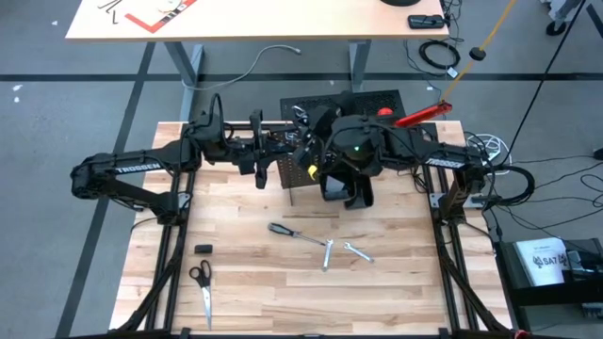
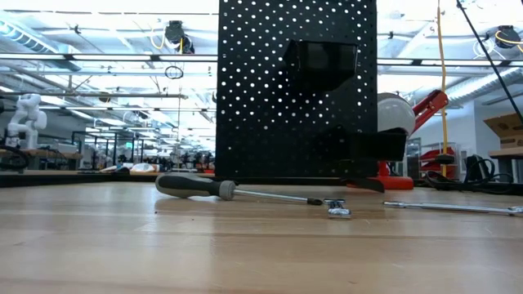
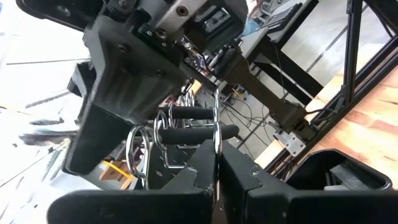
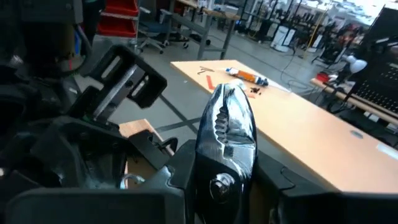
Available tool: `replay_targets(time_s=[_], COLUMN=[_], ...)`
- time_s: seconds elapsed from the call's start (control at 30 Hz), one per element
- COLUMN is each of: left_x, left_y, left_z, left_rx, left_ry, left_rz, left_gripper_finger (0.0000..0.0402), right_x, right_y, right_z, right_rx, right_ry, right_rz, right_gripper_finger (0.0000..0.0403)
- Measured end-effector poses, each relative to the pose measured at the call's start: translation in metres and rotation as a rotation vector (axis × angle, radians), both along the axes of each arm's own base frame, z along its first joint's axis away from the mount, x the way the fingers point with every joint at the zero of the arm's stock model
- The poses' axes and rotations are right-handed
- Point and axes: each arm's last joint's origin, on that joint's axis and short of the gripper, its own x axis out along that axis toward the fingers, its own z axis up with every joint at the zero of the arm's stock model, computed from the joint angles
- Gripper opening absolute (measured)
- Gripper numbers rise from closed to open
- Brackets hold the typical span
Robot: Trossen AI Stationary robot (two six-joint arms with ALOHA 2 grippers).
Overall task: Hang tools onto peg board
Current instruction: Unhang the pliers from the pegboard
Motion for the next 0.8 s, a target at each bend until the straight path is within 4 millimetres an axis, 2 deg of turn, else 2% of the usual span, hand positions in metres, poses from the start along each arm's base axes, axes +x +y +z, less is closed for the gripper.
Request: replay_targets(time_s=[0.37, 0.8], left_x=[0.0, 0.0], left_y=[0.0, 0.0], left_z=[0.0, 0.001], left_rx=[-0.016, -0.018], left_ry=[-0.001, -0.003], left_rz=[-0.003, -0.002], left_gripper_finger=[0.001, 0.001], right_x=[-0.003, -0.004], right_y=[0.007, 0.007], right_z=[0.015, 0.031], right_rx=[-0.058, -0.138], right_ry=[-0.112, -0.18], right_rz=[-0.112, -0.146], right_gripper_finger=[0.0082, 0.0082])
